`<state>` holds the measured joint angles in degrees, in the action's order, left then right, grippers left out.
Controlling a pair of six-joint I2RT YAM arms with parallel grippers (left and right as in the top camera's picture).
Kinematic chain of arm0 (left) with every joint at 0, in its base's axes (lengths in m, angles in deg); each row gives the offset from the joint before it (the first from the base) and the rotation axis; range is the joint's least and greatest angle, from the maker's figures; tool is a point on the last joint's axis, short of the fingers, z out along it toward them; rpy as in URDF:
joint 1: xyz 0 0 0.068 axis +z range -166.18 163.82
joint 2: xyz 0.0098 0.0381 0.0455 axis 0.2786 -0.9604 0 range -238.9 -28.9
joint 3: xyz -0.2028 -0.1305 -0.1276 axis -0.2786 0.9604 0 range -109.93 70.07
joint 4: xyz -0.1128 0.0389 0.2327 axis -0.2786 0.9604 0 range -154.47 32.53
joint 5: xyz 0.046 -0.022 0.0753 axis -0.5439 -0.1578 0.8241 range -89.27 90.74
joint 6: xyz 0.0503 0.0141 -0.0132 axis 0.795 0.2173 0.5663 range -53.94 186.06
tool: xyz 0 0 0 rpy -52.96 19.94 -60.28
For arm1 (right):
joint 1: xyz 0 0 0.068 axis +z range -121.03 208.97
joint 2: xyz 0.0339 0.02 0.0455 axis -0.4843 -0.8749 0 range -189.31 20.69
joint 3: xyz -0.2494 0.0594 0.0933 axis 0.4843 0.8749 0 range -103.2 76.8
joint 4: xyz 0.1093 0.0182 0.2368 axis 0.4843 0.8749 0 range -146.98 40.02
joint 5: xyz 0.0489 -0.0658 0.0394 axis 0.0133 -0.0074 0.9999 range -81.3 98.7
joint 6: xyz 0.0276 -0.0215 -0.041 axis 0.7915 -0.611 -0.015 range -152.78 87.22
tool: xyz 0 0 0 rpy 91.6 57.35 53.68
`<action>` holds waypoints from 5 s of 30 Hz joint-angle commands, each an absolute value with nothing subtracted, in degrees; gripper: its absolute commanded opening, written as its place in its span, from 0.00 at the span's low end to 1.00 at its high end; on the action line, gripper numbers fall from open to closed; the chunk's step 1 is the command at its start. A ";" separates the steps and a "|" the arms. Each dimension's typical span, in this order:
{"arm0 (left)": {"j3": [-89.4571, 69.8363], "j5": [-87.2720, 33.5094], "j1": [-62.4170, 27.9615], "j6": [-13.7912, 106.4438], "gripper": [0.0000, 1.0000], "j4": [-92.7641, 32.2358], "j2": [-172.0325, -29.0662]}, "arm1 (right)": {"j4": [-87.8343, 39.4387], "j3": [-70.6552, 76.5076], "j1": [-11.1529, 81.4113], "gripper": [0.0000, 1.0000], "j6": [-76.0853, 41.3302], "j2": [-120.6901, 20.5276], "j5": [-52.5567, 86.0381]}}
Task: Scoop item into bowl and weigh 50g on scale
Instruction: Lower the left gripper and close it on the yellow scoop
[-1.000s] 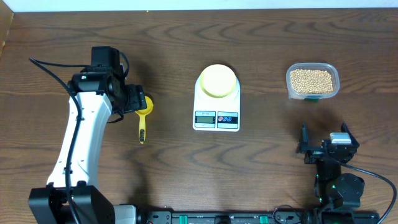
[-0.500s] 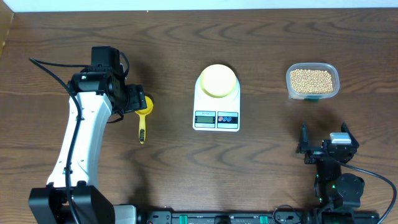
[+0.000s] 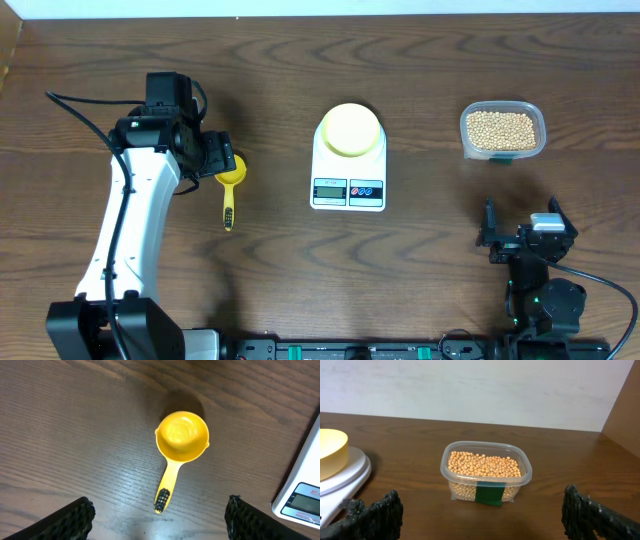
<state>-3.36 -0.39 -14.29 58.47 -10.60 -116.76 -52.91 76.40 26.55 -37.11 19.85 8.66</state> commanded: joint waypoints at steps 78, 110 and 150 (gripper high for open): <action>-2.14 2.87 -13.94 75.71 0.86 -19.30 -131.68 | -52.67 76.46 26.81 0.99 -36.24 20.31 8.01; -2.09 2.91 -13.92 76.13 0.86 -23.04 -135.99 | -52.67 76.46 26.81 0.99 -36.24 20.31 8.01; -2.09 1.47 -13.94 76.57 0.73 -24.94 -140.14 | -52.67 76.46 26.81 0.99 -36.24 20.31 8.01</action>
